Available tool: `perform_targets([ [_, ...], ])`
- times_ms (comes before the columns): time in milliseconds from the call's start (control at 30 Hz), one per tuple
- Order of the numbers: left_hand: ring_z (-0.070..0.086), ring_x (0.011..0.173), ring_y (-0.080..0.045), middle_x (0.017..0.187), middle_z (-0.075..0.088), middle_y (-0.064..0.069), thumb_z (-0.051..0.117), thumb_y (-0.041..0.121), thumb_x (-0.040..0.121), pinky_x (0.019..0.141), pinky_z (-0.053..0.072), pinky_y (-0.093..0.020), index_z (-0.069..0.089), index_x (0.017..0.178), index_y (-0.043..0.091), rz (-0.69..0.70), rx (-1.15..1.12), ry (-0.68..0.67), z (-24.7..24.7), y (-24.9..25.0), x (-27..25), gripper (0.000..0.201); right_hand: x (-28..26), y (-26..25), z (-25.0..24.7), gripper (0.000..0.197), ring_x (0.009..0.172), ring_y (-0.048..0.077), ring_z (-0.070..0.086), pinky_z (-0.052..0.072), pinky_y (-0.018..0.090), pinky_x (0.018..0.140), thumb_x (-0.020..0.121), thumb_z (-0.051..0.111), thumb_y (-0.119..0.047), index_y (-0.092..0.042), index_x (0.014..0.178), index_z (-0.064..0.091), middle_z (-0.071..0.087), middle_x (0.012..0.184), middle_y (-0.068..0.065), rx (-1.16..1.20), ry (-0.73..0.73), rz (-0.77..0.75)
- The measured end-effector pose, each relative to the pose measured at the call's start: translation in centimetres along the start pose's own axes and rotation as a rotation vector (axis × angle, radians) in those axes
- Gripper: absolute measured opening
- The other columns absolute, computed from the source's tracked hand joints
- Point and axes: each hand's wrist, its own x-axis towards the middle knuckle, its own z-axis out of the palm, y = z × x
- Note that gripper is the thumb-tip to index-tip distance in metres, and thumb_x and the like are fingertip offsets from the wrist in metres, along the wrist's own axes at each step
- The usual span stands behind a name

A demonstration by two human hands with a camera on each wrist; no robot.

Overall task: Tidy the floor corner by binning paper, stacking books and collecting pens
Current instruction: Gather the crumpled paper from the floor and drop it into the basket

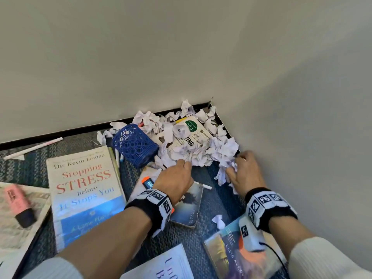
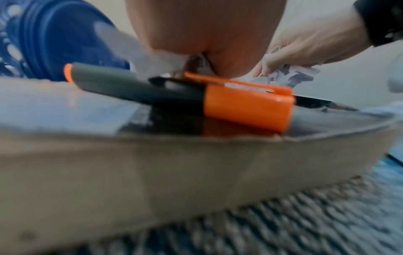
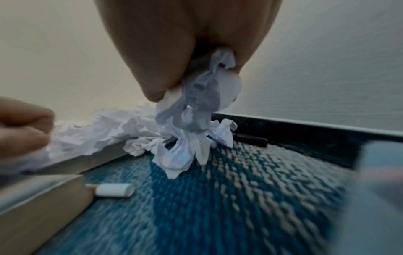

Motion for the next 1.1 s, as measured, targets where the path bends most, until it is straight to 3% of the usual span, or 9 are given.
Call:
perform_targets([
  [100,0.058,0.079,-0.029,0.093,0.06,-0.008,0.029,0.042,0.102,0.064,0.042,-0.037,0.047,0.104,0.012,0.026,0.026,0.074,-1.3,-0.7,0.7,0.035,1.9,-0.5,1.1,0.039,0.113,0.033,0.053,0.041,0.034,0.101,0.09,0.062,-0.024,0.003,0.117,0.054,0.031,0.142,0.019,0.018,-0.015,-0.03],
  [167,0.056,0.073,-0.025,0.084,0.057,-0.002,0.032,0.049,0.101,0.061,0.043,-0.036,0.039,0.116,0.014,-0.01,-0.022,0.113,-2.3,-0.6,1.5,0.039,2.6,-0.7,2.4,0.053,0.116,0.039,0.054,0.041,0.035,0.102,0.085,0.066,-0.019,0.0,0.128,0.041,0.015,0.15,0.024,0.022,-0.013,-0.075],
  [333,0.062,0.085,-0.024,0.1,0.06,-0.009,0.036,0.063,0.093,0.062,0.042,-0.033,0.007,0.152,0.024,0.027,0.122,0.051,-2.7,0.3,5.4,0.076,3.7,-0.6,4.2,0.103,0.143,0.038,0.026,0.041,0.046,0.108,0.08,0.072,-0.027,-0.022,0.153,-0.001,-0.011,0.159,0.017,0.03,-0.128,-0.087],
  [433,0.062,0.096,-0.03,0.115,0.055,-0.013,0.041,0.057,0.096,0.065,0.038,-0.034,0.021,0.146,0.027,0.034,0.158,-0.007,-1.7,0.4,6.4,0.061,4.0,-0.2,4.5,0.09,0.138,0.037,0.031,0.042,0.048,0.104,0.084,0.069,-0.039,-0.024,0.152,0.012,0.008,0.158,0.015,-0.037,-0.152,-0.076],
  [533,0.061,0.097,-0.032,0.114,0.055,-0.014,0.043,0.035,0.102,0.065,0.039,-0.035,0.032,0.135,0.021,0.085,0.171,0.025,-1.0,0.7,6.9,0.038,3.7,-0.7,4.8,0.065,0.117,0.037,0.045,0.042,0.042,0.095,0.085,0.065,-0.033,-0.017,0.141,0.036,0.033,0.144,0.014,-0.228,-0.132,-0.098],
  [667,0.06,0.091,-0.029,0.106,0.061,-0.013,0.033,0.027,0.104,0.066,0.04,-0.034,0.04,0.123,0.01,0.156,0.214,-0.028,-0.8,1.2,6.6,0.026,2.9,-2.1,4.6,0.046,0.114,0.041,0.043,0.043,0.048,0.089,0.09,0.054,-0.015,-0.018,0.134,0.043,0.04,0.139,0.015,-0.325,-0.129,-0.104],
  [733,0.057,0.084,-0.028,0.104,0.062,-0.013,0.034,0.028,0.103,0.065,0.038,-0.035,0.043,0.117,0.007,0.17,0.174,-0.032,-0.7,0.9,5.8,0.027,2.5,-2.5,4.4,0.041,0.114,0.038,0.046,0.042,0.044,0.091,0.093,0.05,-0.019,-0.018,0.133,0.04,0.04,0.135,0.014,-0.359,-0.2,-0.114],
  [867,0.057,0.091,-0.031,0.104,0.059,-0.014,0.033,0.036,0.103,0.068,0.035,-0.036,0.045,0.115,0.005,0.206,0.159,0.028,-2.7,-0.2,3.6,0.036,1.8,-2.6,3.0,0.039,0.105,0.038,0.057,0.046,0.04,0.083,0.089,0.057,-0.033,-0.015,0.122,0.047,0.051,0.122,0.016,-0.203,-0.29,-0.04],
  [1100,0.057,0.09,-0.035,0.1,0.06,-0.018,0.041,0.039,0.099,0.065,0.036,-0.033,0.05,0.108,0.005,0.107,0.078,0.048,-10.7,-2.5,-2.3,0.036,-1.4,-5.3,-2.0,0.034,0.099,0.037,0.06,0.047,0.038,0.081,0.085,0.058,-0.031,-0.014,0.114,0.057,0.067,0.1,0.018,0.161,-0.163,0.037],
])
